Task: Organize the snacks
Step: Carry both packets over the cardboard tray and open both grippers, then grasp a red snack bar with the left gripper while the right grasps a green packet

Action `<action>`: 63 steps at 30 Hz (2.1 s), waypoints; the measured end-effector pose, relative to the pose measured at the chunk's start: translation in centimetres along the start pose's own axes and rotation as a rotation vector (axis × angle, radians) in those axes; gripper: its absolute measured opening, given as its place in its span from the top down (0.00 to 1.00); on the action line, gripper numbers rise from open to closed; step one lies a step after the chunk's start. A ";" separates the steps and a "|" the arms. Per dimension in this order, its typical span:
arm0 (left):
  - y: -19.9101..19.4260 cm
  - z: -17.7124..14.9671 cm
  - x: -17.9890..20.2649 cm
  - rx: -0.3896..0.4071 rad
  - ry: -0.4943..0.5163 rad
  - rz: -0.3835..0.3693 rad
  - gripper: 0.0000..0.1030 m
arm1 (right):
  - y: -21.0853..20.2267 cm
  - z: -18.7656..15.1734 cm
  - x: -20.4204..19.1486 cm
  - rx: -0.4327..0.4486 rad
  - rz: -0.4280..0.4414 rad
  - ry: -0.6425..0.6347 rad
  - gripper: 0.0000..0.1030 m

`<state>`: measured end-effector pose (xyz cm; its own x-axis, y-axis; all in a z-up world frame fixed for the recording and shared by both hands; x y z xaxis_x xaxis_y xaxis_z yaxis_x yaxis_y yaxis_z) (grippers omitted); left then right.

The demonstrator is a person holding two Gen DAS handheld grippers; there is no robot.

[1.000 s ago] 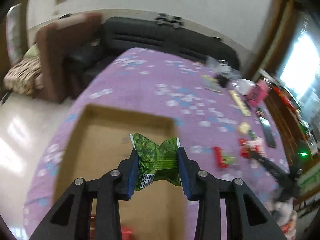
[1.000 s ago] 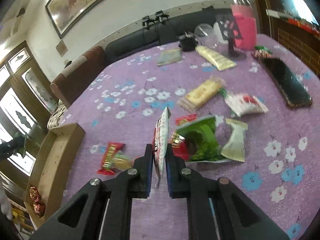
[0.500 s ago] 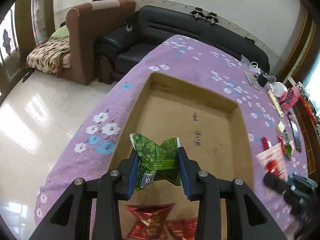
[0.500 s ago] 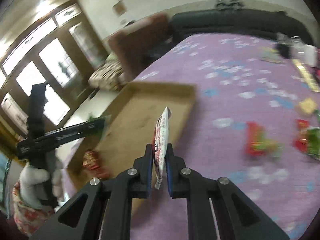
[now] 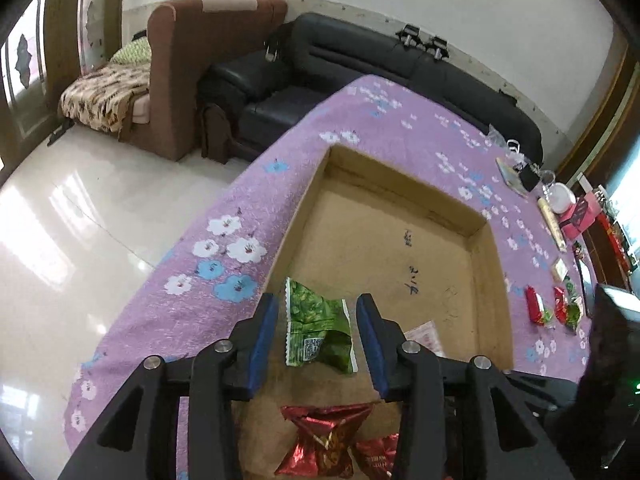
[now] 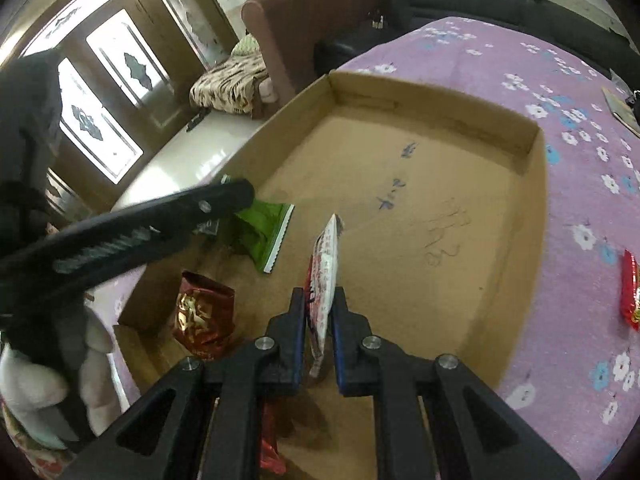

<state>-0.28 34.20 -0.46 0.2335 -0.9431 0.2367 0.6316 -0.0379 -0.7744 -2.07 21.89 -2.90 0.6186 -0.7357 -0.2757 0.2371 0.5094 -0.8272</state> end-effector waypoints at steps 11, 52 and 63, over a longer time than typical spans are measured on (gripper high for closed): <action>-5.0 0.0 1.8 0.147 0.062 0.104 0.40 | -4.8 -0.2 -0.5 0.142 -0.060 -0.062 0.70; -5.8 -5.8 17.5 0.108 0.340 -0.036 0.18 | -21.4 -12.7 28.0 0.353 -0.370 0.472 0.51; -5.9 -6.5 18.3 0.070 0.329 -0.099 0.18 | -18.6 -5.7 33.9 0.289 -0.407 0.467 0.51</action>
<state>-4.51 15.00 4.66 -0.0755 -0.9923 0.0980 0.6911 -0.1229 -0.7122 10.19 -15.05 0.31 0.0655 -0.9763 -0.2062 0.6132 0.2025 -0.7636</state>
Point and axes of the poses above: each gripper's, at about its wrist camera, not at the fingertips, and y roughly the way its jaws point, x to its right, z to its top, the point moved 8 cm from there along y, roughly the way its jaws point, and after that the axes turned 1 degree about -y, right-handed, at the moved point
